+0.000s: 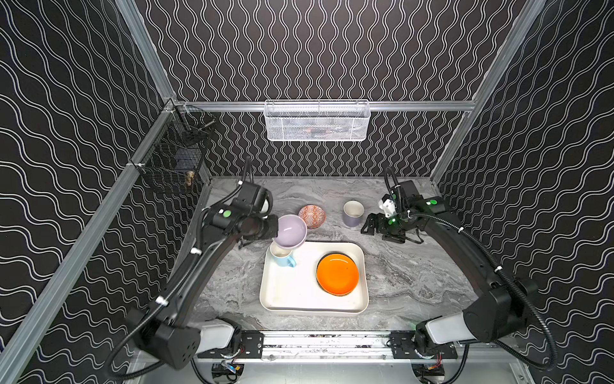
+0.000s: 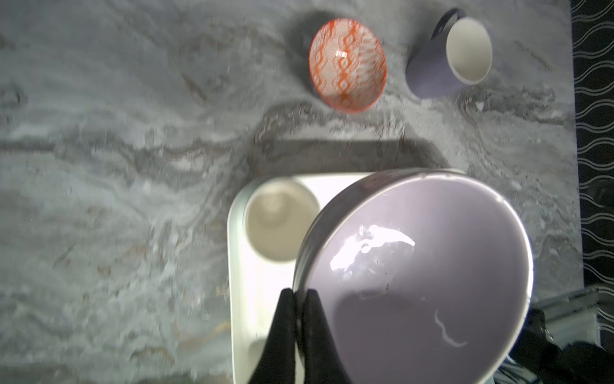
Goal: Place the mixed dishes into the plastic bin
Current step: 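Carry the lavender bowl onto the tray beside the light-blue mug and lower it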
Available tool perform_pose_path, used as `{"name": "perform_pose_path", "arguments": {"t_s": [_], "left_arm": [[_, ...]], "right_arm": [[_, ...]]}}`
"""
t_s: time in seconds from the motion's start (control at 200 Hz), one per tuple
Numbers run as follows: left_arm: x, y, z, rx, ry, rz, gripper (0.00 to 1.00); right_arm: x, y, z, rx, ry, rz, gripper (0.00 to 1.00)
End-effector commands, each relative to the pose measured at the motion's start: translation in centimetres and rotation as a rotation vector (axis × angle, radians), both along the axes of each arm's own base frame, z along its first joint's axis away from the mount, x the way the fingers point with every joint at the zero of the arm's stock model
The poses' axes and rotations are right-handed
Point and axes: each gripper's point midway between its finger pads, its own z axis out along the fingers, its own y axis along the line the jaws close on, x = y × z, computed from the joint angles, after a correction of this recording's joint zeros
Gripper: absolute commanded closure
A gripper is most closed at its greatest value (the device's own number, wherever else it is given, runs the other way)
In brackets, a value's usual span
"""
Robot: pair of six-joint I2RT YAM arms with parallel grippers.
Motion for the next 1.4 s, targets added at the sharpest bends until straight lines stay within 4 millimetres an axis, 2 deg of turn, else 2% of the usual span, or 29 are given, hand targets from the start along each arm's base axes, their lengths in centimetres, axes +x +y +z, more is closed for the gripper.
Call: {"name": "perform_pose_path", "arguments": {"t_s": [0.0, 0.14, 0.26, 0.636, 0.816, 0.991, 1.206, 1.396], "left_arm": [[-2.8, 0.8, -0.7, -0.018, 0.04, 0.041, 1.0], [-5.9, 2.1, -2.2, 0.001, 0.077, 0.068, 1.0], [-7.8, 2.5, -3.3, -0.01, 0.097, 0.077, 1.0], [-11.3, 3.1, -6.6, -0.017, 0.187, 0.078, 1.0], [-11.7, 3.0, -8.1, -0.009, 0.22, 0.063, 1.0], [-11.1, 2.4, -8.8, -0.029, 0.227, 0.054, 1.0], [-11.3, 2.2, -11.3, -0.016, 0.268, 0.042, 1.0], [-10.9, 1.6, -11.8, -0.014, 0.268, 0.026, 1.0]], "right_arm": [[-1.3, 0.3, -0.2, -0.019, 0.014, -0.001, 0.11], [-2.3, 1.3, -0.5, -0.026, 0.016, 0.026, 0.1], [-2.9, 1.6, -0.6, -0.032, 0.015, 0.04, 0.11], [-3.3, 1.3, -0.3, -0.036, -0.002, 0.047, 0.1], [-3.2, 1.4, -0.8, -0.033, 0.005, 0.046, 0.1], [-3.2, 1.4, -1.4, -0.033, 0.016, 0.044, 0.1], [-3.3, 1.3, -2.0, -0.046, 0.029, 0.046, 0.1], [-3.3, 1.2, -2.3, -0.056, 0.036, 0.044, 0.1]]}}
